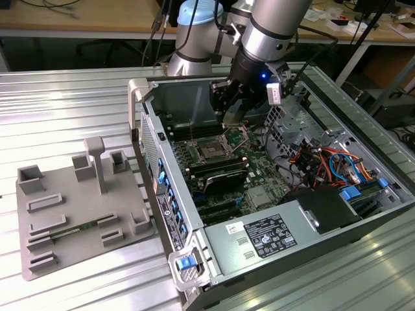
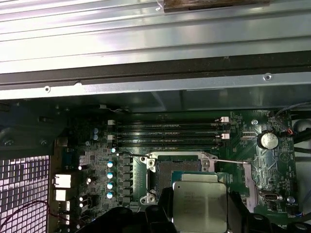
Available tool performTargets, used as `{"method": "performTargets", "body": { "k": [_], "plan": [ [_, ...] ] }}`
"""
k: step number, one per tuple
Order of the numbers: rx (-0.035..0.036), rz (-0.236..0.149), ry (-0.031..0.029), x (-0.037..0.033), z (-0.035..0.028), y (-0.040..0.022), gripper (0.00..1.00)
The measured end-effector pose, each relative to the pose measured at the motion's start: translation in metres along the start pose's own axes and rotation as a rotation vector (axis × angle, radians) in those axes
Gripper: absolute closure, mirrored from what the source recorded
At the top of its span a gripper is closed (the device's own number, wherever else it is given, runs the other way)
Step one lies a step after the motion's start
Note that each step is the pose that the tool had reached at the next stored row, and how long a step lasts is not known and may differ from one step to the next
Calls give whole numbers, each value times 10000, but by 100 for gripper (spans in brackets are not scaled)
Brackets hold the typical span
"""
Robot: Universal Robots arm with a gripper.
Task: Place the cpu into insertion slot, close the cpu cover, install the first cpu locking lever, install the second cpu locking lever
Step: 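Place the cpu into insertion slot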
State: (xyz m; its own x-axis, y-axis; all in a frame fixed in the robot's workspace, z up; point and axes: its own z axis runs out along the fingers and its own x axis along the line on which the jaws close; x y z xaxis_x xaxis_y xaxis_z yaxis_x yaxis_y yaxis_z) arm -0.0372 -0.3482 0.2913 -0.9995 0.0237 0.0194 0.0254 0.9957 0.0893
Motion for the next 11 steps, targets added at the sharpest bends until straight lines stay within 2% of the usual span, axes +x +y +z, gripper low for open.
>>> {"method": "performTargets", "body": {
  "k": [11],
  "plan": [
    [0, 0, 0, 0, 24, -2, 45]
  ]
}}
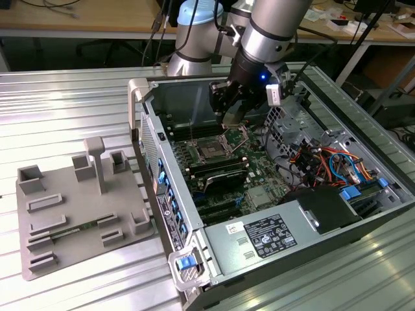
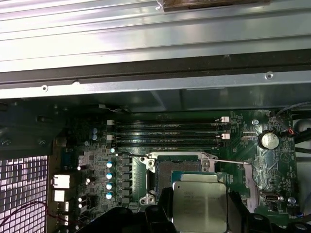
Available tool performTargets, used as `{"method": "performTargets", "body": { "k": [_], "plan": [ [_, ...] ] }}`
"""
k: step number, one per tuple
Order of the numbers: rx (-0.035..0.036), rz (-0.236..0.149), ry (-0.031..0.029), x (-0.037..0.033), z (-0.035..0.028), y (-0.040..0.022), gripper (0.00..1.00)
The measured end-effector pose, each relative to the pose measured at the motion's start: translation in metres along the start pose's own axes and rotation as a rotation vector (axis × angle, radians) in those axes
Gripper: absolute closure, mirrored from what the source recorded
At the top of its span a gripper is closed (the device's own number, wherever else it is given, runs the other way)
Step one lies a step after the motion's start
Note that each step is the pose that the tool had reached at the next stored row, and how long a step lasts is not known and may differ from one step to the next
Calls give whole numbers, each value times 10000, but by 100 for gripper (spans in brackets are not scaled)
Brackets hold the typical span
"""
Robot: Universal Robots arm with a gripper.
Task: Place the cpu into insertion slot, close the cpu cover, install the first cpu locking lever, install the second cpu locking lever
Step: 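Place the cpu into insertion slot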
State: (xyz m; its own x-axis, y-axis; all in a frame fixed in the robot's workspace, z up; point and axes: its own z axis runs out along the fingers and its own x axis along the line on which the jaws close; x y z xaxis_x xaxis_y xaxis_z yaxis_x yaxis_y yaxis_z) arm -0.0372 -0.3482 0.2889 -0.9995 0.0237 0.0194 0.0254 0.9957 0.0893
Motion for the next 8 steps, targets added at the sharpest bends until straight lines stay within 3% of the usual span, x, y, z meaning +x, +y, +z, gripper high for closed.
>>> {"method": "performTargets", "body": {
  "k": [8],
  "plan": [
    [0, 0, 0, 0, 16, -1, 45]
  ]
}}
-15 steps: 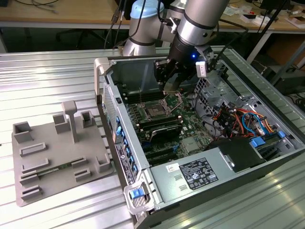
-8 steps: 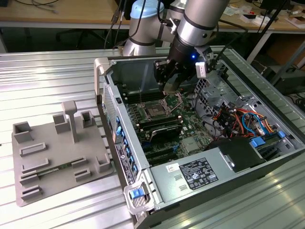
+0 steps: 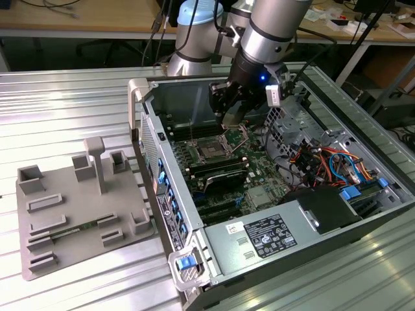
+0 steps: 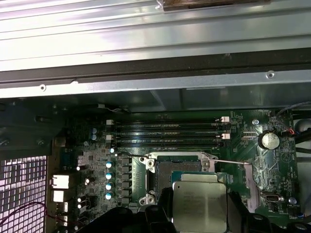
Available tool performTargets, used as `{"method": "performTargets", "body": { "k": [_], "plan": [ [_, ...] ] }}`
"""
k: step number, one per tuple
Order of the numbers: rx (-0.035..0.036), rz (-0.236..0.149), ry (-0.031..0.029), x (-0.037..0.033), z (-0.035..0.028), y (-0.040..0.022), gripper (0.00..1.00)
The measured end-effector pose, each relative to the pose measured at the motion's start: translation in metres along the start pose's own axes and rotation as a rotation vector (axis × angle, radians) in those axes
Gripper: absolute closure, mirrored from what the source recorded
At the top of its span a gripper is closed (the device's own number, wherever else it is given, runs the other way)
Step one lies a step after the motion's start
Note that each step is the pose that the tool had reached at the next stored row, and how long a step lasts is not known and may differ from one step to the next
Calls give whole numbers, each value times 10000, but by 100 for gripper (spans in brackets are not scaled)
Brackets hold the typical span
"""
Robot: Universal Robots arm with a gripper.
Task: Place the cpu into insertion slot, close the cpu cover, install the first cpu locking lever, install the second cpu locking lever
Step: 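Place the cpu into insertion slot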
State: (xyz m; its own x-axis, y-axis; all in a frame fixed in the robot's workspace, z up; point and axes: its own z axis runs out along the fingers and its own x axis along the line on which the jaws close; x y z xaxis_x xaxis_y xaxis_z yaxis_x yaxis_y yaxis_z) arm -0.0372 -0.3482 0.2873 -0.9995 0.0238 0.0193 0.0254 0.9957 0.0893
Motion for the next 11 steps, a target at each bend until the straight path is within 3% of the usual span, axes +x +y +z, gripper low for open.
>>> {"method": "performTargets", "body": {
  "k": [11],
  "plan": [
    [0, 0, 0, 0, 23, -2, 45]
  ]
}}
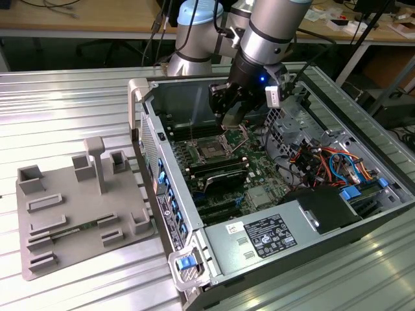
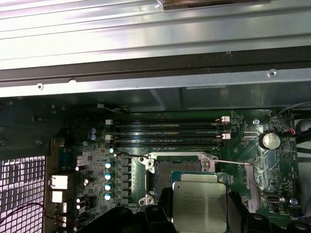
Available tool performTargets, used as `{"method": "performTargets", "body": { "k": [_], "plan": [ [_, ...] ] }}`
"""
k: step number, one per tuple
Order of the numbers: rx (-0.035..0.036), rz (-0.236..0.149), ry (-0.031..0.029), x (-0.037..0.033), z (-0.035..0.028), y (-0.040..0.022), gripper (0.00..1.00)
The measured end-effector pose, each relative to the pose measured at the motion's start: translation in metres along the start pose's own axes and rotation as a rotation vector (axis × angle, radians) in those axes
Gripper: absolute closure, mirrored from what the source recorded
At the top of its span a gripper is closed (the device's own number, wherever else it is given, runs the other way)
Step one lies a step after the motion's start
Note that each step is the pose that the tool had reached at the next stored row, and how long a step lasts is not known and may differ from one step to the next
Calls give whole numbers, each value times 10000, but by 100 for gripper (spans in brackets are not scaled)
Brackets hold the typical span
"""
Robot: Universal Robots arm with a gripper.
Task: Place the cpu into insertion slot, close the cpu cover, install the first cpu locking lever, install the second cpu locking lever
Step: 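Place the cpu into insertion slot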
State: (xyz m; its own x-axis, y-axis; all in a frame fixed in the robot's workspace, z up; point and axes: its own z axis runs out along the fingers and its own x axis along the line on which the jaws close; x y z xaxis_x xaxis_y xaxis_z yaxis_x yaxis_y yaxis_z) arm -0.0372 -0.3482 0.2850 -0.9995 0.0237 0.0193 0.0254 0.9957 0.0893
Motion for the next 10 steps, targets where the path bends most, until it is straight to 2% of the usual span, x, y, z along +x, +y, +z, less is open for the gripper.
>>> {"method": "performTargets", "body": {
  "k": [5, 10],
  "plan": [
    [0, 0, 0, 0, 9, -1, 45],
    [-1, 0, 0, -1, 47, -4, 45]
  ]
}}
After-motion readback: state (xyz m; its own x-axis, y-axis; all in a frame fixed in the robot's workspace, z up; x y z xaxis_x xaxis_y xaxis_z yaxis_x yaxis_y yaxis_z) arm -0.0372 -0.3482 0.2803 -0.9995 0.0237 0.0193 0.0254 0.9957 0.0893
